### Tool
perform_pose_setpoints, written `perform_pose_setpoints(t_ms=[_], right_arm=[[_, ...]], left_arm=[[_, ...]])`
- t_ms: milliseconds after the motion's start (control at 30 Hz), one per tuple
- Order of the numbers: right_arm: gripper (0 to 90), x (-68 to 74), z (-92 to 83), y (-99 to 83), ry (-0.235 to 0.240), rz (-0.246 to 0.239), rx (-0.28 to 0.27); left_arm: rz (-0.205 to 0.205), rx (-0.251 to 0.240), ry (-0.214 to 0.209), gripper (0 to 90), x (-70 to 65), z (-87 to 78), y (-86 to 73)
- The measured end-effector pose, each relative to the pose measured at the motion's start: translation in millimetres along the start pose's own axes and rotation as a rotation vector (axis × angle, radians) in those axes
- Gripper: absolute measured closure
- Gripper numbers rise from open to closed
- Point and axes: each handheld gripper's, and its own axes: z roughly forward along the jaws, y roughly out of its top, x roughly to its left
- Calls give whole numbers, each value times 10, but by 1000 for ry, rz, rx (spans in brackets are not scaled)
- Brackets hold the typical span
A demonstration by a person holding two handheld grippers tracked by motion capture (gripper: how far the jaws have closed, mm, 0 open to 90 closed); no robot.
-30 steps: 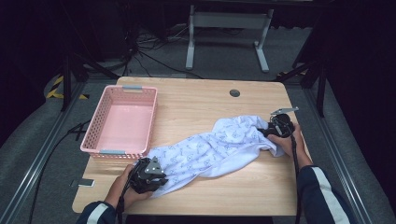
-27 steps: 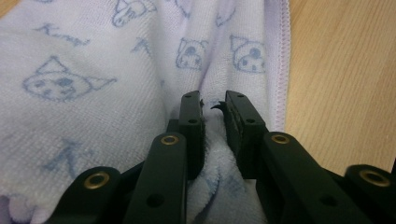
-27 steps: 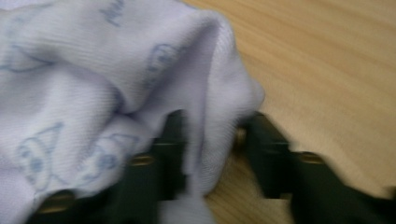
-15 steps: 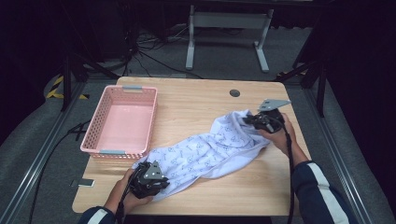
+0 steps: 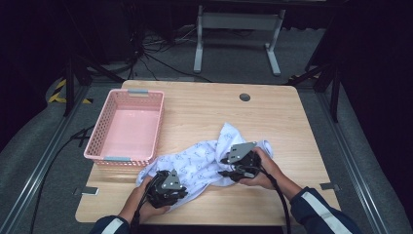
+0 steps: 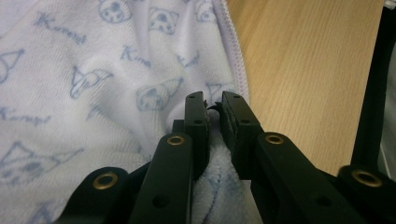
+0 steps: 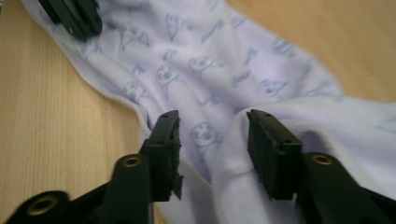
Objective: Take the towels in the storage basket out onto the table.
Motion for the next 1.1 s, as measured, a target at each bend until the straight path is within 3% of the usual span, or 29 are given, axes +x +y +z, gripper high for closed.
perform_pose_setpoints(t_ms=[67, 133, 167, 200, 267, 300, 367, 400, 467, 533, 567, 600, 633, 667, 733, 800, 867, 900, 967, 1033, 1067, 1100], right_arm=[[489, -108, -280, -25, -51, 32, -73], [478, -287, -589, -128, -201, 85, -114], [481, -364, -683, -192, -228, 118, -129], [487, -429, -756, -260, -226, 170, -146], [511, -468, -797, -319, -240, 198, -149], [549, -487, -773, -404, -229, 232, -120], [595, -463, -733, -417, -209, 243, -117], [606, -396, -640, -403, -163, 239, -106], [634, -249, -454, -339, -125, 200, -68], [608, -111, -272, -280, -80, 174, -25], [575, -78, -220, -267, -71, 164, -23], [575, -78, -220, -267, -71, 164, -23], [530, -50, -154, -253, -69, 159, -8], [509, -36, -80, -238, -64, 158, 14], [482, -51, 23, -232, -58, 197, 11], [441, -92, 160, -214, -102, 225, 29], [448, -94, 193, -209, -99, 231, 26], [512, -90, 273, -196, -119, 219, 41], [556, -92, 299, -196, -124, 218, 47], [707, -100, 347, -200, -132, 205, 47], [763, -107, 356, -200, -127, 193, 45], [763, -107, 356, -200, -127, 193, 45]], left_arm=[[-6, -2, -2, 810, 9, 11, -3], [-8, -1, -3, 801, 14, -17, -10], [-11, 6, -1, 801, 15, -38, -12], [-10, 3, -3, 801, 16, -44, -19], [-9, 8, -7, 809, 12, -46, -34], [-11, 12, 3, 808, 22, -40, -49], [-18, 12, 1, 806, 32, -36, -55], [-20, 8, 5, 804, 34, -37, -52], [-20, 11, 12, 787, 35, -44, -51], [-18, 6, 47, 728, 50, -115, -82], [-47, -14, 66, 695, 52, -166, -111], [-47, -14, 66, 649, 52, -166, -111], [-80, -41, 96, 649, 68, -237, -150], [-104, -53, 118, 593, 84, -300, -183], [-163, -94, 141, 526, 104, -422, -265], [-212, -103, 193, 451, 105, -532, -371], [-247, -121, 203, 434, 107, -604, -464], [-274, -112, 233, 367, 111, -626, -522], [-309, -94, 250, 364, 143, -634, -611], [-334, -65, 283, 375, 174, -635, -676], [-349, -61, 243, 393, 203, -646, -715], [-349, -61, 243, 422, 203, -646, -715]])
